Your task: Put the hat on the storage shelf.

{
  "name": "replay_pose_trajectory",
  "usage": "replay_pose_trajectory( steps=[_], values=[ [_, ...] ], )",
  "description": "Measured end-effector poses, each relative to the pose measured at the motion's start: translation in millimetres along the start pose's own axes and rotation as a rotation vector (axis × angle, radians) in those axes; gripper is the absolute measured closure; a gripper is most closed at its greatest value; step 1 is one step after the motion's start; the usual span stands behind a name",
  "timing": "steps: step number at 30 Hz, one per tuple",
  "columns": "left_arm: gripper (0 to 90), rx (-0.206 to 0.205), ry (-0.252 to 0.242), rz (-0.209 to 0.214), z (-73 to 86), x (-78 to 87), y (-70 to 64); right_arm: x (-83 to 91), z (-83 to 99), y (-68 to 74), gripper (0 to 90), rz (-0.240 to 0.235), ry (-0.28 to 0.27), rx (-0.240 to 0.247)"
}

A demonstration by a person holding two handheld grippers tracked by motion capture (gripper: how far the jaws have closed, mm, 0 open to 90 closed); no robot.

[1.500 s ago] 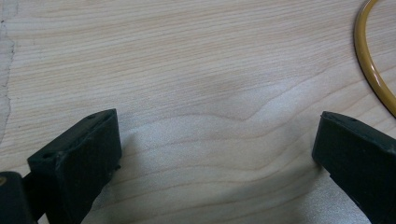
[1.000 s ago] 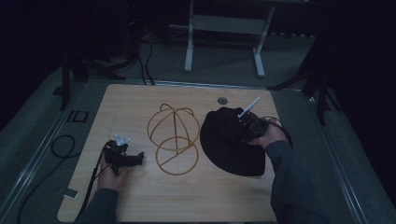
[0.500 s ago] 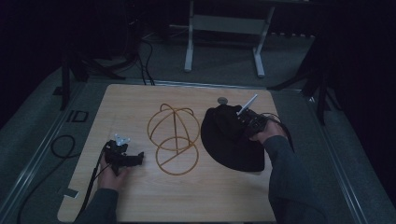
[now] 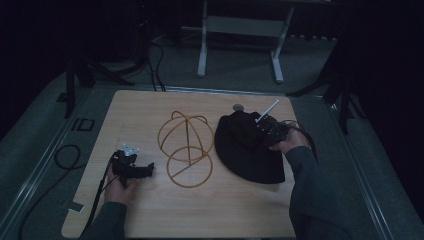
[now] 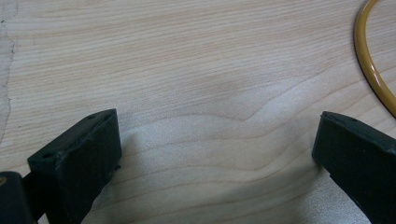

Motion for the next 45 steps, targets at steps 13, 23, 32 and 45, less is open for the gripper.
replay_pose_trajectory(
  steps=[13,23,32,45],
  values=[
    [1.5,0.000,-0.001,0.000,-0.1,0.0,0.0,9.4,0.4,7.4,86.3,-0.017,-0.040,0.031],
    [1.5,-0.002,0.000,0.000,-0.1,0.0,0.1,19.2,2.8,10.0,86.3,-0.023,-0.070,0.042],
    [1.5,0.004,-0.004,-0.001,-0.3,-0.2,-0.2,32.3,-0.2,13.0,86.3,-0.013,-0.114,0.059],
    [1.5,0.002,-0.003,-0.001,-0.2,-0.2,-0.1,48.2,0.0,11.3,86.2,-0.013,-0.178,0.040]
  ],
)
Point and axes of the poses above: each handheld gripper's, and its own axes: x roughly backward along the jaws, z roughly out of its underside, y roughly to its left, the point moved 8 cm from there along -x, roughly forward along the jaws, and after that the axes turned 4 degrees about x, right-handed, at the moved point
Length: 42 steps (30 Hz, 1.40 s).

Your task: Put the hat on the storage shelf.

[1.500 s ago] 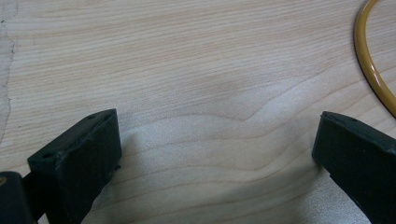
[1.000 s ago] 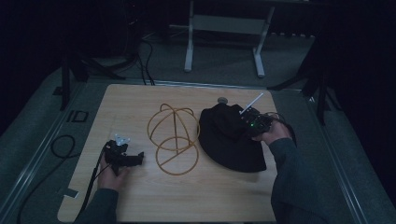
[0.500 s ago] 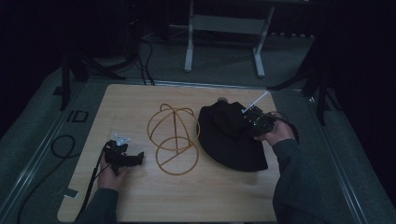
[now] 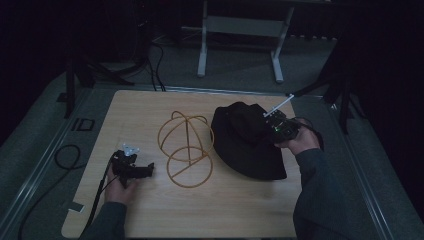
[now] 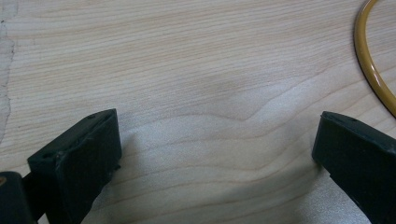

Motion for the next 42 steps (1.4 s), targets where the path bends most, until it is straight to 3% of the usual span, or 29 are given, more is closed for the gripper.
replay_pose_trajectory(
  steps=[17,22,42],
  values=[
    [1.5,0.000,0.001,0.000,0.0,0.0,0.0,13.9,0.0,-2.4,86.0,-0.009,-0.094,-0.020],
    [1.5,0.000,0.001,0.000,0.0,0.1,0.0,21.6,-1.8,-0.1,86.1,-0.037,-0.137,-0.013],
    [1.5,0.000,0.002,0.000,0.1,0.1,0.0,43.0,-3.3,-0.8,86.1,-0.033,-0.176,0.004]
  ],
)
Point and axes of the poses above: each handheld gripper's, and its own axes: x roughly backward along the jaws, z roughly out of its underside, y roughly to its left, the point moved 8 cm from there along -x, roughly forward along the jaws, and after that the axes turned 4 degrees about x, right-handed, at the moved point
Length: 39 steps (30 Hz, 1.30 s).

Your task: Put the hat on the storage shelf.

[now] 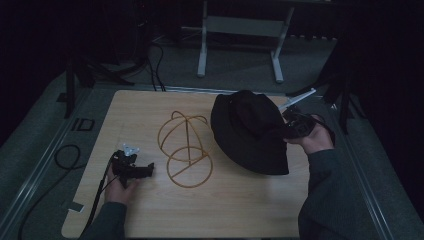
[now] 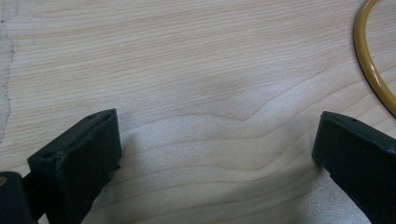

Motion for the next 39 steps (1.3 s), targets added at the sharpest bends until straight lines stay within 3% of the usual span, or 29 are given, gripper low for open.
replay_pose_trajectory(
  steps=[39],
  values=[
    [1.5,0.003,-0.002,0.000,-0.2,-0.1,-0.2,34.5,-10.7,2.2,85.9,-0.003,-0.045,0.027]
  ],
)
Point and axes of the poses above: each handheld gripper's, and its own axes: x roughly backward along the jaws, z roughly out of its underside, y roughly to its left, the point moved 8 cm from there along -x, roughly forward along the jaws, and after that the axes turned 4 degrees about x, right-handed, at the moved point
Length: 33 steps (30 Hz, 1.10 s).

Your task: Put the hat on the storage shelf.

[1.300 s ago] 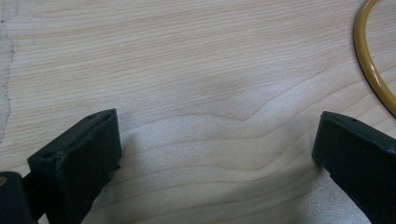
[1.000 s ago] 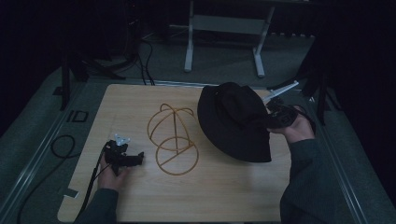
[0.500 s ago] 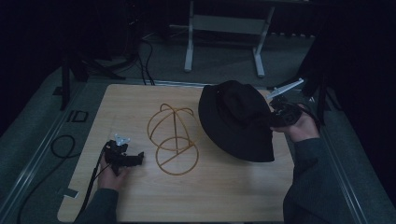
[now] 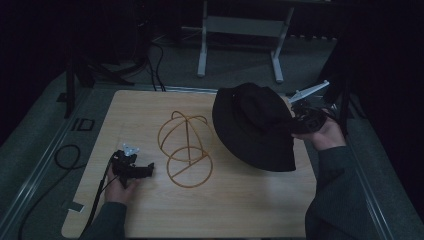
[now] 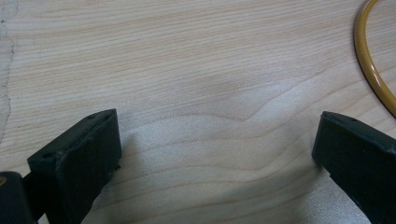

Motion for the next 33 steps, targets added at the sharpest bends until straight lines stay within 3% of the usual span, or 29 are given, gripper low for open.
replay_pose_trajectory(
  steps=[33],
  values=[
    [1.5,0.000,0.001,0.001,0.0,0.1,0.0,22.0,-23.5,8.2,86.0,-0.009,-0.038,0.049]
  ],
)
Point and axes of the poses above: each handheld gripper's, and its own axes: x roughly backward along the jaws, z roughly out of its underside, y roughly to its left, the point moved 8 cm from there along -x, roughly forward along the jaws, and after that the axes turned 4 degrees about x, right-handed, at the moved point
